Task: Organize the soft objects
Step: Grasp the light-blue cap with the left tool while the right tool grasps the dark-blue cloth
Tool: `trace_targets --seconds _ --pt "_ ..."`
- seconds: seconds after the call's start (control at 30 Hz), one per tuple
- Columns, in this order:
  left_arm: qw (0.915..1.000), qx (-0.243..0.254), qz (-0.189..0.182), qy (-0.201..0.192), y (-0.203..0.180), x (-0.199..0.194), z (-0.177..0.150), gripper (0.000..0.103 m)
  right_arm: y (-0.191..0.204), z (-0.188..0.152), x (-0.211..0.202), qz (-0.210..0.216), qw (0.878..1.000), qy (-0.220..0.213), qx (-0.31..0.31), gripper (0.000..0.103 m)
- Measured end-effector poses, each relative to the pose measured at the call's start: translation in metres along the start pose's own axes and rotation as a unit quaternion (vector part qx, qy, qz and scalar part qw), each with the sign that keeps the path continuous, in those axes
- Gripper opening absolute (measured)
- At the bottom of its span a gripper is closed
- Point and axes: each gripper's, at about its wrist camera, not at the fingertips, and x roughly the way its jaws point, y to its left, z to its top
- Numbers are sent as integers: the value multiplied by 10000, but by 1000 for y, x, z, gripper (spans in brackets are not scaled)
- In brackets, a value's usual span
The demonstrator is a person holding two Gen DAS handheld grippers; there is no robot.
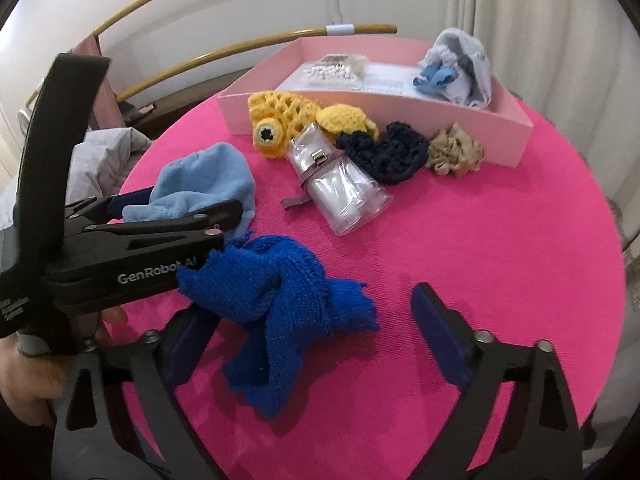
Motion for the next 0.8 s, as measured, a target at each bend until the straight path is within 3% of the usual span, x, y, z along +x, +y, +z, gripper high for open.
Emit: trace_targets --seconds 0.03,0.13,0.2,0.37,0.8 --pt "10000 7 -11 -14 -2 -2 -1 72 1 0 0 76 10000 -23 -10 65" --pt "9999 72 -111 -21 -8 -2 0 52 8 3 -2 168 9997 -81 -157 45" --pt "9998 112 -178 -20 -11 -5 0 36 10 5 -3 159 9996 -108 -202 42" --pt "9996 83 -256 -29 -10 -15 -3 21 0 3 -10 141 9997 -164 -92 38" --pt "9992 107 -353 -170 -15 -48 -2 16 -23 5 -34 51 9992 -348 166 38"
